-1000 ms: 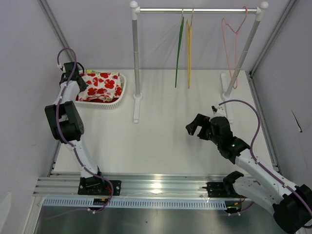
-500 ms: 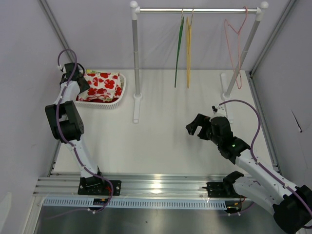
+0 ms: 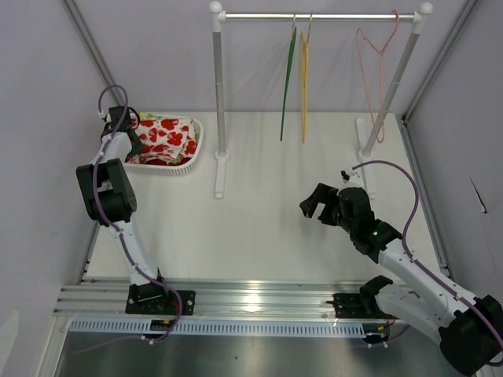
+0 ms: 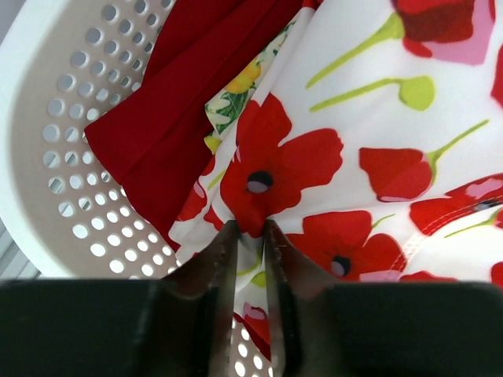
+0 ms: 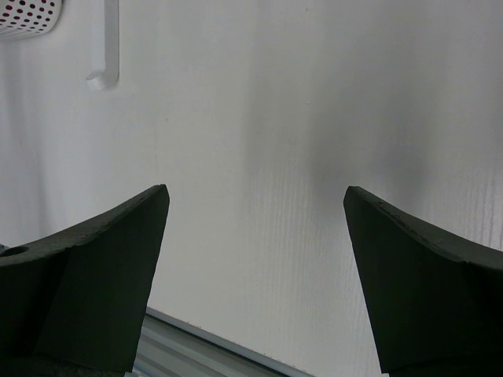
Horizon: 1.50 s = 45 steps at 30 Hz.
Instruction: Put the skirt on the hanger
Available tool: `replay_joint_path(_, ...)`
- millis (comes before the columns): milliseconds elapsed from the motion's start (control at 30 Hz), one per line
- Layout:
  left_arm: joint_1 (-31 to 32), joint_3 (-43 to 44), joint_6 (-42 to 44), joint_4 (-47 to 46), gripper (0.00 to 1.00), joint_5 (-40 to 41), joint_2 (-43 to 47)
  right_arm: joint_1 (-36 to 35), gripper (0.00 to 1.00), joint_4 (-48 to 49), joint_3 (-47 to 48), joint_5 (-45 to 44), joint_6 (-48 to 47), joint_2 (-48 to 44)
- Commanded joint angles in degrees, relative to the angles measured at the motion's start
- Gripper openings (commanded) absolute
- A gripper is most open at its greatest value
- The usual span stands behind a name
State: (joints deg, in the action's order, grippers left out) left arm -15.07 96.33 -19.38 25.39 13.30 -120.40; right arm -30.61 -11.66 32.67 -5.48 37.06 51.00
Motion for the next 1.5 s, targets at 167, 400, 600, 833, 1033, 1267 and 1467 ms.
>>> replay_joint_path(167, 0.3, 3.3, 0.5, -0.3, 0.00, -0.9, -0.1, 0.6, 0.99, 2.4, 0.2, 0.2, -0.6, 0.7)
replay_joint_path(400, 0.7, 8.4, -0.4, 1.3, 0.00, -6.6, 4.4, 0.9, 0.99, 3.0, 0.6, 0.7, -0.8, 0.9)
replay_joint_path(600, 2.6, 3.7, -1.5, -1.3, 0.00, -9.5, 8.0, 1.2, 0.99, 0.7, 3.4, 0.6, -2.3, 0.5)
replay_joint_path(833, 5.3, 2.2, -1.8, -1.2, 0.00, -11.7, 11.6, 1.3, 1.00, -1.0, 4.5, 0.3, -2.7, -1.3)
replay_joint_path(1033, 8.0, -9.1, -4.6, -7.9, 0.00, -10.0, 19.0, 1.3, 0.99, -2.1, 5.1, -0.5, -3.0, -2.2)
replay_joint_path(1267, 11.8, -11.9, -3.3, -6.2, 0.00, -7.4, 27.0, 1.7, 0.99, -3.1, 6.4, -0.6, -4.2, -2.6)
replay_joint_path(1467, 14.4, -7.5, -1.3, -0.1, 0.00, -7.0, 31.9, 2.0, 0.99, -4.4, 10.2, -0.5, -6.1, -0.6)
